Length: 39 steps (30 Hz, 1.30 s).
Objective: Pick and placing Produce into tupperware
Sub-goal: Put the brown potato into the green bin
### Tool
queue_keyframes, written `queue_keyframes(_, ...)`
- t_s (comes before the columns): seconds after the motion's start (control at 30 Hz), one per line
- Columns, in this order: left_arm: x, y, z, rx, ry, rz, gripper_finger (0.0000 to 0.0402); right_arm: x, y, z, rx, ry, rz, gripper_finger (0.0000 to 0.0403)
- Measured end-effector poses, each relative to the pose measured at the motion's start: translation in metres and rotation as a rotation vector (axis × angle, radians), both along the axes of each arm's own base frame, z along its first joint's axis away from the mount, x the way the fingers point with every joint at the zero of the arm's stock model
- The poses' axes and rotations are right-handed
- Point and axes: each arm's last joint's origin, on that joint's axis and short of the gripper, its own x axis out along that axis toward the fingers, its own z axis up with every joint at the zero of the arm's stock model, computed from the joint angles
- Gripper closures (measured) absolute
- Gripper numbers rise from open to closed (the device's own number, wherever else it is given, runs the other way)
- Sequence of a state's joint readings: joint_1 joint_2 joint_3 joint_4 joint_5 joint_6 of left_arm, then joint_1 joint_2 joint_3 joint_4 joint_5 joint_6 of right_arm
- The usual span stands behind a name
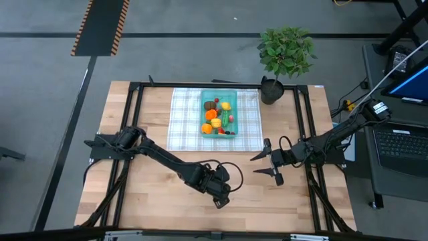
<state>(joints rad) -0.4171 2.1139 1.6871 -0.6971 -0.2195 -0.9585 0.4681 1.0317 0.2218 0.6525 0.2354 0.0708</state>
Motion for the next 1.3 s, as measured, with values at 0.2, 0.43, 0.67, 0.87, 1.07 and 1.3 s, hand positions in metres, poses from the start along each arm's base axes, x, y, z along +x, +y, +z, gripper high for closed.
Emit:
queue_keyframes(0.2, 0.0, 0.001, 0.0, 0.026, -0.007, 0.018, 0.0161, 0.0, 0.0, 0.0, 0.0, 0.0, 0.0, 0.018)
queue_keyframes(0.43, 0.001, 0.0, -0.005, 0.036, -0.006, 0.025, 0.0161, 0.0, 0.0, 0.0, 0.0, 0.0, 0.0, 0.018)
queue_keyframes(0.67, 0.001, -0.001, -0.016, 0.024, 0.039, 0.021, 0.0161, 0.0, 0.0, 0.0, -0.002, 0.003, 0.0, 0.018)
queue_keyframes(0.87, 0.003, -0.002, -0.023, 0.024, 0.053, 0.027, 0.0161, 0.0, 0.0, -0.001, -0.002, 0.01, 0.0, 0.018)
queue_keyframes(1.07, 0.003, -0.003, -0.026, 0.01, 0.063, 0.027, 0.0161, 0.0, 0.0, -0.001, -0.002, 0.014, -0.001, 0.018)
queue_keyframes(1.3, 0.002, -0.005, -0.027, 0.009, 0.065, 0.021, 0.0161, 0.0, 0.0, -0.001, -0.001, 0.016, -0.001, 0.018)
